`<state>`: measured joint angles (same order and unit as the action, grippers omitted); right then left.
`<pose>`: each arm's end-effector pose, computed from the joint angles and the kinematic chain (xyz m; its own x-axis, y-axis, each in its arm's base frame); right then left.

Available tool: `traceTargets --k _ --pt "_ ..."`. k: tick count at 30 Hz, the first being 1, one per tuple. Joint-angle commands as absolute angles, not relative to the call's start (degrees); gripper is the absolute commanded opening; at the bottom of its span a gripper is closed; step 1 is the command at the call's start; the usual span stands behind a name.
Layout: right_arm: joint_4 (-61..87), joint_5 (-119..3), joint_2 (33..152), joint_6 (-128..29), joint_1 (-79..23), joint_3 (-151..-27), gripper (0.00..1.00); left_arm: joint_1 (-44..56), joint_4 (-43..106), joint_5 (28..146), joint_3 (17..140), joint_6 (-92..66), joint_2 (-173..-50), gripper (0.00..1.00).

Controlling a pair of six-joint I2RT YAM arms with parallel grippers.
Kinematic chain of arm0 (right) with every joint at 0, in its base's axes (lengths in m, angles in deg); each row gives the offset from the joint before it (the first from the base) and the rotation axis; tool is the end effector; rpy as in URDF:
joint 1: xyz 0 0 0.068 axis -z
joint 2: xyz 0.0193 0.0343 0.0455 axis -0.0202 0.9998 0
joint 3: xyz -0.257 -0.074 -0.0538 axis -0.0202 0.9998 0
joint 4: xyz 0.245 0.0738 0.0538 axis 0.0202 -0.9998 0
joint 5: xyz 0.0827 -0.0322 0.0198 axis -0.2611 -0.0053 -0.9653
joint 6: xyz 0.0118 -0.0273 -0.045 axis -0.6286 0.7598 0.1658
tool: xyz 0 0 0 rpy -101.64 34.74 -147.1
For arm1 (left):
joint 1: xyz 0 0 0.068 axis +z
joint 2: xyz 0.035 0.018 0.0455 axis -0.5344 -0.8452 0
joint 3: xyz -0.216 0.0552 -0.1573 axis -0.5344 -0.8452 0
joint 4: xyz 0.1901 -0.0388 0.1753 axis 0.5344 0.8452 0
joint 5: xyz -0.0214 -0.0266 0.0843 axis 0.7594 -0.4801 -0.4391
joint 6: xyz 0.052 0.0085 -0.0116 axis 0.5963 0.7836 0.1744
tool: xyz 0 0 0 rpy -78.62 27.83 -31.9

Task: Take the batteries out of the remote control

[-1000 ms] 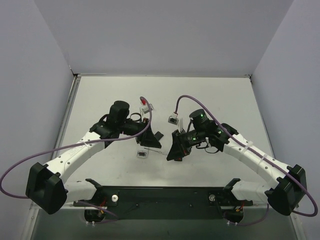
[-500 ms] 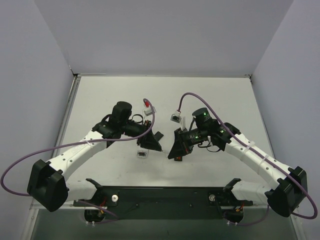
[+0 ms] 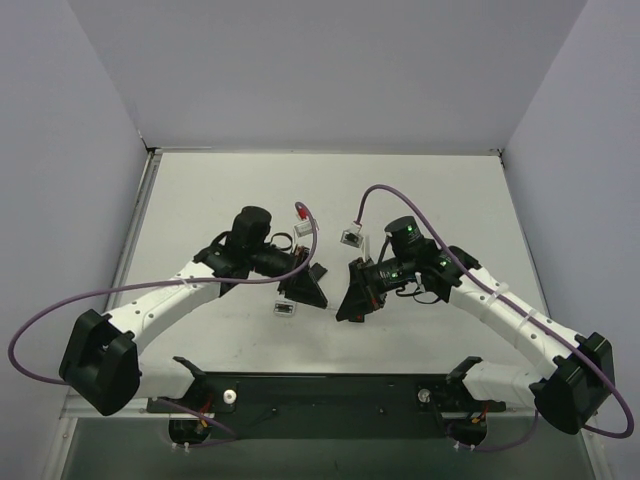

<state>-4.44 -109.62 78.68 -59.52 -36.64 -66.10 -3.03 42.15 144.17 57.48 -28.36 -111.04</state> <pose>0.1764 0.1755 0.3061 -0.6573 -0.3237 -0.6806 -0.7314 0.0564 0.6796 0.2045 -0.1847 0.2793 -0.7736 0.3201 -0.5469 0.5879 0.0403 -0.8079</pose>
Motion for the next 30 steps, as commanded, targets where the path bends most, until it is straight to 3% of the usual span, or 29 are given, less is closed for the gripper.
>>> traceTargets --k 1,6,8,13,20,30 --pt "-1.25 -112.71 78.82 -58.9 -35.58 -66.39 0.0 -4.0 37.92 148.67 57.19 -28.45 -112.06 0.31" --pt "-0.81 -112.01 78.91 -59.51 -34.61 -66.47 0.01 -4.61 32.66 150.87 55.88 -32.91 -112.68 0.01" --pt "-0.73 -111.13 78.74 -60.21 -33.39 -66.56 0.1 -4.87 28.35 150.79 54.74 -35.12 -112.41 0.0" --pt "2.34 -109.02 77.25 -63.81 -29.96 -65.07 0.18 -4.96 18.61 148.51 52.89 -43.64 -111.62 0.0" --pt "18.49 -103.58 71.36 -75.76 -27.4 -58.57 0.47 -4.96 1.12 144.11 48.33 -57.26 -112.58 0.0" --pt "27.04 -99.17 65.47 -80.25 -27.23 -52.77 0.5 -4.88 -19.73 138.49 44.1 -72.73 -115.57 0.0"
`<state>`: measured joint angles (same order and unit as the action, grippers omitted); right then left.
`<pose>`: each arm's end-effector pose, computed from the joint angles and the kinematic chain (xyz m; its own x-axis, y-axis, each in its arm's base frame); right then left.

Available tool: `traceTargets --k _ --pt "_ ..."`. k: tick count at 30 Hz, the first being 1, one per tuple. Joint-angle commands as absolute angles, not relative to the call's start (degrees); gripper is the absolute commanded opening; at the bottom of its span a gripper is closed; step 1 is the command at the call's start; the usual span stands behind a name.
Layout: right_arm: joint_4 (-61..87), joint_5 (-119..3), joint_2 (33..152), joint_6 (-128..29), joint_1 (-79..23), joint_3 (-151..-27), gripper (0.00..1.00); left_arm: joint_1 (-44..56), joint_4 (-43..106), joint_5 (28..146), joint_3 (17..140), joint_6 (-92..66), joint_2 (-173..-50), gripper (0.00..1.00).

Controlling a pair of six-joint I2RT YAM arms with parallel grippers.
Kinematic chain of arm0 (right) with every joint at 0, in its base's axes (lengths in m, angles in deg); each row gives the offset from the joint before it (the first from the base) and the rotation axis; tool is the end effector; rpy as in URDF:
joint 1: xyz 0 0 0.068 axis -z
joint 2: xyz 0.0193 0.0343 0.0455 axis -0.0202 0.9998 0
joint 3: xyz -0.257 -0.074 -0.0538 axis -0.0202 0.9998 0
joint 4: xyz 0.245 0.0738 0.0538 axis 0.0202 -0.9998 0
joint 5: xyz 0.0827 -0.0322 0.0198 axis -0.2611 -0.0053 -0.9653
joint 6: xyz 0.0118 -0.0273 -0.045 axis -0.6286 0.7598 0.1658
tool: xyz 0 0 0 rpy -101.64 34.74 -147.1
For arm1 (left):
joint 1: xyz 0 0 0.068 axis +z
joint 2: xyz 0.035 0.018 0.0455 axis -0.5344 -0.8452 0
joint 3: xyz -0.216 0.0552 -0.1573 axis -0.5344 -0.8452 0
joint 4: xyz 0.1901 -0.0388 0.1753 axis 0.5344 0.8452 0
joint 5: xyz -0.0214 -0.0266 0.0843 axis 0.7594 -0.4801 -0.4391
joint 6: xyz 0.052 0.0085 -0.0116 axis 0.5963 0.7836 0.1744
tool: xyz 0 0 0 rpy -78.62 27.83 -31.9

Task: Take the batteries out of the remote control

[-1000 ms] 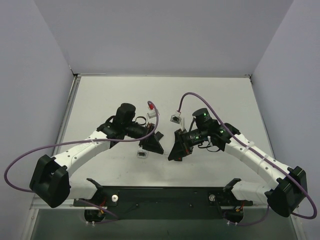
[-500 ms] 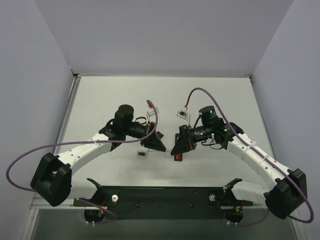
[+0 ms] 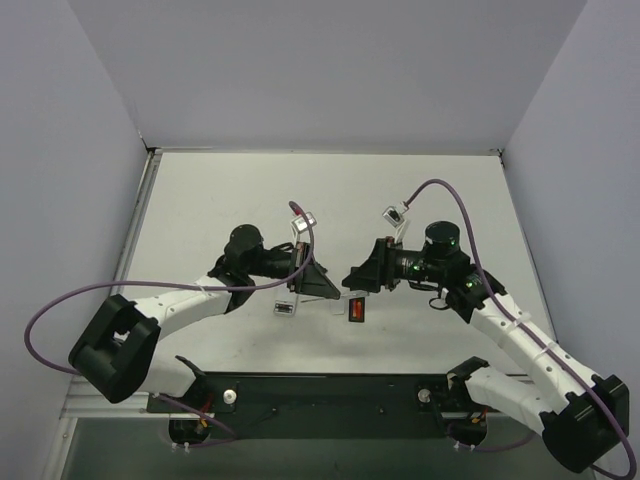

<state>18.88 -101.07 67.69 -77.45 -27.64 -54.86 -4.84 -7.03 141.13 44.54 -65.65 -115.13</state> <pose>0.1794 0.1300 0.3147 -0.6665 0.0452 -0.7441 -0.7238 0.2000 0.6604 0.2072 -0.1965 0.2601 -0.8828 0.1457 -0.4465 0.4399 -0.0763 -0.8948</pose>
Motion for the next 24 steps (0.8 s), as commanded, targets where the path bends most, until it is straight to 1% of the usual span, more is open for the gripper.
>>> traceTargets --k 1,4,12,16,19,24 --pt "28.18 -99.35 64.86 -80.86 -27.14 -52.24 0.5 -4.88 -21.13 137.87 43.84 -73.44 -115.58 0.0" --pt "32.4 -99.09 62.31 -81.05 -27.14 -50.31 0.5 -4.79 -23.33 135.68 43.48 -75.99 -115.4 0.0" --pt "42.25 -97.33 56.15 -83.33 -27.23 -45.74 0.57 -4.61 -27.82 130.4 42.34 -81.17 -115.84 0.0" --pt "43.92 -96.62 56.15 -84.12 -27.14 -45.82 0.58 -4.61 -36.86 129.17 41.37 -86.1 -117.94 0.0" --pt "45.33 -96.63 56.68 -85.17 -27.23 -46.26 0.56 -4.61 -40.64 128.55 41.29 -88.74 -118.91 0.0" --pt "47.35 -96.36 57.03 -86.06 -27.23 -46.17 0.48 -4.7 -43.65 128.2 41.02 -90.67 -119.53 0.0"
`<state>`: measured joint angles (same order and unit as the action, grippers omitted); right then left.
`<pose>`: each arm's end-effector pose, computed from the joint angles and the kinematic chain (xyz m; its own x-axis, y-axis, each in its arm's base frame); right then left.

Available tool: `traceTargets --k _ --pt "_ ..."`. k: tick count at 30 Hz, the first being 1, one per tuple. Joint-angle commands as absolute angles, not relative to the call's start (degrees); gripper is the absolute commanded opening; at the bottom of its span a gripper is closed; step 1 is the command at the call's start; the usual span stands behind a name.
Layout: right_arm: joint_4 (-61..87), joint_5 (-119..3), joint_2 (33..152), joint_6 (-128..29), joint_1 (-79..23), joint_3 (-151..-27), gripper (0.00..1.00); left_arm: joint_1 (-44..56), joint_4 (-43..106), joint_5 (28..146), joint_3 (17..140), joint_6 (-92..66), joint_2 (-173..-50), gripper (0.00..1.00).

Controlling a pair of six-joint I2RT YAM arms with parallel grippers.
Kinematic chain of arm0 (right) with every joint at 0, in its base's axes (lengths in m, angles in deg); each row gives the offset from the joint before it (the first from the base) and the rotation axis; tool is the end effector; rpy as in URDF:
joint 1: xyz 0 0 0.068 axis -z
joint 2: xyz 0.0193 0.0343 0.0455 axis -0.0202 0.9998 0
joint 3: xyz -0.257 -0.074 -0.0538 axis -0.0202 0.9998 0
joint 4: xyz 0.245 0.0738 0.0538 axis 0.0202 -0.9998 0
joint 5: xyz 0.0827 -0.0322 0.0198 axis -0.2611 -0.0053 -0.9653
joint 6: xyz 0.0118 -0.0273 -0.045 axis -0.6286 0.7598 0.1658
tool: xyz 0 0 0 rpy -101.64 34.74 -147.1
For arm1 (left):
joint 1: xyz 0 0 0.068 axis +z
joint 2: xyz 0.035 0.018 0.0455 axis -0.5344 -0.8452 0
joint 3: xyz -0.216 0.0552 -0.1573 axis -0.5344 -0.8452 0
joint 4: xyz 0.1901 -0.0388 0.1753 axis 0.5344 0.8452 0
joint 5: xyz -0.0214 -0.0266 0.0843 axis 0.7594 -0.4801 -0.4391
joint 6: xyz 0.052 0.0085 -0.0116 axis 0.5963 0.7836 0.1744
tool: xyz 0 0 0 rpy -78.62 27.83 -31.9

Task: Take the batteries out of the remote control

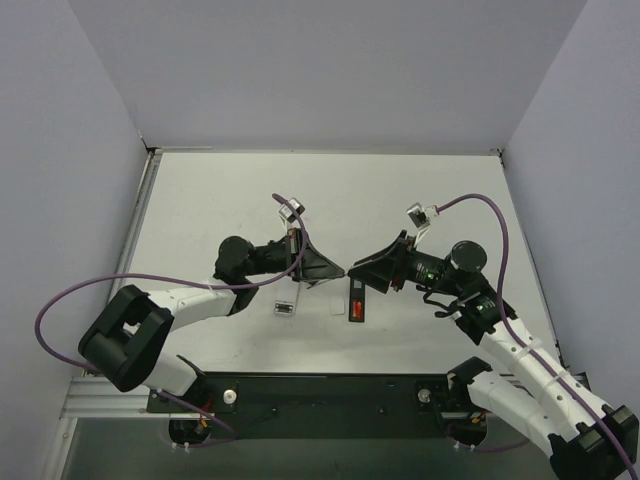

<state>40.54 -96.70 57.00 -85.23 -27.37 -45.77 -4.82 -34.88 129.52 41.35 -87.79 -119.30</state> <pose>0.1476 0.1095 0.3299 -0.4775 0.2716 -0.8356 -0.8435 0.1246 0.5225 0.2115 -0.1947 0.2690 -0.9364 -0.0835 -0.3409 0.3509 -0.2098 -0.9126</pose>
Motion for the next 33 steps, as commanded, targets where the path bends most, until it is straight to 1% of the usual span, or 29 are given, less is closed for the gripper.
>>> traceTargets --k 1,2,5,7,9,10,11,12,14,16,18,19,20,23,25,26,27,28,29,30,32,33 --pt "47.35 -96.36 57.03 -85.97 -27.23 -46.17 0.45 -4.7 -43.91 128.2 40.94 -90.68 -119.62 0.0" --pt "47.18 -96.19 56.94 -85.88 -27.32 -46.09 0.39 -4.7 -44.17 128.29 40.85 -90.94 -119.62 0.0" --pt "47.35 -95.57 56.85 -85.88 -27.32 -45.91 0.29 -4.7 -44.26 128.46 40.85 -91.03 -119.79 0.0" --pt "47.53 -94.87 56.68 -85.97 -27.32 -45.82 0.25 -4.61 -44.35 128.72 40.76 -91.03 -120.06 0.0" --pt "47.96 -94.69 56.5 -86.14 -27.32 -45.91 0.19 -4.7 -44.87 128.99 40.67 -91.2 -120.23 0.0" --pt "48.31 -94.52 56.5 -86.06 -27.32 -45.82 0.14 -4.7 -45.14 129.08 40.58 -91.38 -120.41 0.0" --pt "48.4 -94.43 56.5 -86.06 -27.32 -45.91 0.03 -4.7 -45.4 129.25 40.32 -91.47 -120.41 0.0" --pt "48.32 -94.08 56.24 -85.88 -27.32 -45.91 0.0 -4.7 -45.58 129.34 40.23 -91.29 -120.5 0.0" --pt "47.79 -92.59 55.8 -85.53 -27.32 -45.82 0.0 -4.44 -44.88 129.78 39.97 -91.12 -120.59 0.1" --pt "45.87 -90.84 54.4 -84.74 -27.14 -45.91 0.0 -4.35 -42.6 130.13 39.62 -89.54 -120.41 0.17" --pt "44.54 -88.11 52.47 -83.86 -27.23 -45.82 0.0 -4.44 -38.49 131.19 39.53 -86.92 -120.06 0.31" --pt "44.1 -87.49 51.76 -83.42 -27.23 -45.3 0.0 -4.26 -37.07 131.36 39.53 -86.11 -119.36 0.49" --pt "43.93 -86.96 51.06 -83.25 -27.23 -45.03 0.0 -4.0 -35.75 131.36 39.35 -85.15 -118.83 0.6" --pt "40.95 -85.9 49.39 -81.32 -27.23 -45.2 0.0 -2.95 -29.16 131.71 39.26 -80.93 -116.55 0.63" --pt "36.57 -85.47 48.33 -79.39 -27.14 -45.56 0.0 -1.54 -20.65 131.89 40.75 -76.28 -114.45 0.64" --pt "34.71 -84.85 47.98 -77.55 -27.23 -45.99 0.0 -0.75 -16.53 131.8 41.45 -71.39 -113.56 0.64" --pt "32.95 -83.63 47.02 -76.49 -27.23 -46.17 0.0 -0.14 -7.61 131.63 42.24 -68.64 -112.68 0.65" --pt "30.07 -83.01 46.49 -75.78 -27.23 -46.26 0.0 1.44 -2.83 130.76 44.51 -65.92 -110.85 0.65" --pt "28.73 -82.48 45.61 -74.38 -27.23 -46.61 0.0 2.24 2.18 130.23 45.76 -59.98 -109.96 0.66" --pt "27.59 -81.95 45.17 -73.76 -27.14 -46.7 0.0 3.03 11.72 129.7 47.16 -57.04 -109.17 0.66" --pt "23.9 -80.63 44.38 -71.74 -27.14 -47.75 0.0 5.93 21.08 126.89 50.84 -49.16 -107.32 0.66" --pt "21.54 -80.19 44.29 -71.21 -27.23 -48.1 0.0 6.98 30.0 125.4 52.0 -46.76 -106.62 0.66"
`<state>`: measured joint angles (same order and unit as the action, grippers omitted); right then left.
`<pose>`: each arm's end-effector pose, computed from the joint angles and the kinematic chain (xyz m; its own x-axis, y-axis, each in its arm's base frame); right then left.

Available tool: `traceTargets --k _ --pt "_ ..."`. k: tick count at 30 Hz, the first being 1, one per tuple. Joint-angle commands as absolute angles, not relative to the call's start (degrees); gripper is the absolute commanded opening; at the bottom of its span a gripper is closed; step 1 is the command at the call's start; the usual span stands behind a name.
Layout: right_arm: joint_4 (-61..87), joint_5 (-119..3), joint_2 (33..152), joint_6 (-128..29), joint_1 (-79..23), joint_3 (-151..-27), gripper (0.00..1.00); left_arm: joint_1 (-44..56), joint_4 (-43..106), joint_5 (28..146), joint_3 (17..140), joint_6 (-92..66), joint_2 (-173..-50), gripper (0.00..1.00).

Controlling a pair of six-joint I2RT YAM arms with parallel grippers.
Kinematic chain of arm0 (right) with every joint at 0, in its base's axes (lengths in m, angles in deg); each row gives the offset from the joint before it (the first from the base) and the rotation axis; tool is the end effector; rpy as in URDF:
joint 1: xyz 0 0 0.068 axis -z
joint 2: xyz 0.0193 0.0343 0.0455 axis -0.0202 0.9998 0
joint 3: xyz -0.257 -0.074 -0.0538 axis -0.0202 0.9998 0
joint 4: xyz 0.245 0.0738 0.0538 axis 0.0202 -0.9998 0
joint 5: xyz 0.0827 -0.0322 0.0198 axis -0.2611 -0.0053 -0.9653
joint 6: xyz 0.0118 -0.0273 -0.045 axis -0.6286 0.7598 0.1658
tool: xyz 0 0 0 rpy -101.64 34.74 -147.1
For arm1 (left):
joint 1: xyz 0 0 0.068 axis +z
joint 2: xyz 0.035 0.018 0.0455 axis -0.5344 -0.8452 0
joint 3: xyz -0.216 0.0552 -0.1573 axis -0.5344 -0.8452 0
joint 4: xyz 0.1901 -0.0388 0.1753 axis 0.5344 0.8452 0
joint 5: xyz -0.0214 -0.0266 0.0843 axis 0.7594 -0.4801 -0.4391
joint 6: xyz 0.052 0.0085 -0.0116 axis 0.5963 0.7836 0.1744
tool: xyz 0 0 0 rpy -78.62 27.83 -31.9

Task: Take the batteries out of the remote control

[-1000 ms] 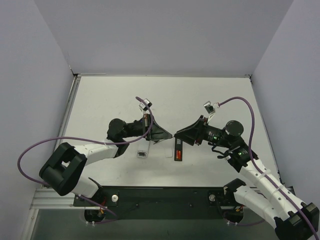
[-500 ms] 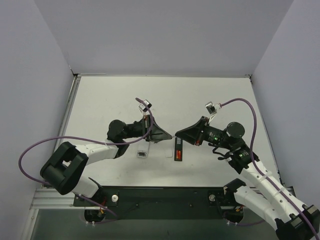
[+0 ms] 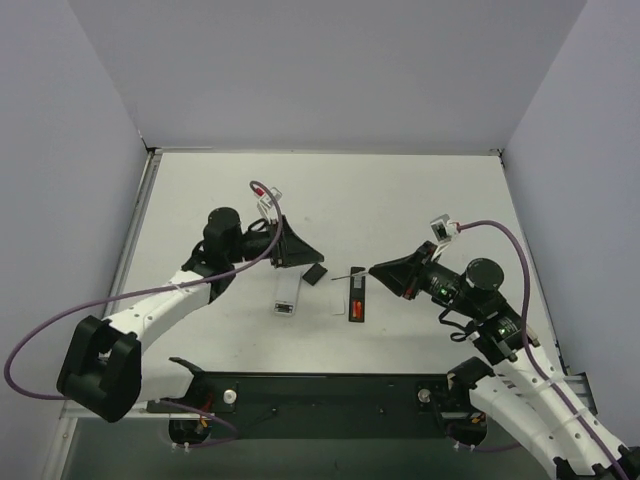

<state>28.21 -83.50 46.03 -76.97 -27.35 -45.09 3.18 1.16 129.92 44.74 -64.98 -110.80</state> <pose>0.1232 0.0890 0.3338 -0.3331 0.3541 -0.8738 -0.8221 0.3447 0.4531 0.2297 -0.1597 0.2674 -0.9008 -0.1394 -0.4112 0.4001 0.1016 -0.9108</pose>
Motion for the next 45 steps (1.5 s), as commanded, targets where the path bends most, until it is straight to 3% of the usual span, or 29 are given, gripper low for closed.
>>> traceTargets --k 1,5,10,25,45 --pt "20.29 -79.06 44.28 -70.59 -27.23 -48.37 0.0 8.9 34.7 121.65 52.97 -44.3 -106.52 0.66" --pt "13.96 -73.78 46.47 -69.53 -27.32 -50.91 0.0 12.26 55.88 110.29 56.31 -32.88 -108.01 0.66" --pt "5.69 -69.56 50.96 -70.06 -27.58 -53.73 0.0 13.67 61.21 101.05 54.21 -30.03 -110.3 0.66" --pt "19.31 -64.99 64.32 -75.68 -37.86 -51.18 0.0 13.49 45.05 107.25 40.06 -37.85 -113.38 0.64" --pt "16.06 -61.91 60.02 -74.02 -37.69 -48.98 0.0 -0.57 25.16 104.65 36.09 -51.39 -110.93 0.63"
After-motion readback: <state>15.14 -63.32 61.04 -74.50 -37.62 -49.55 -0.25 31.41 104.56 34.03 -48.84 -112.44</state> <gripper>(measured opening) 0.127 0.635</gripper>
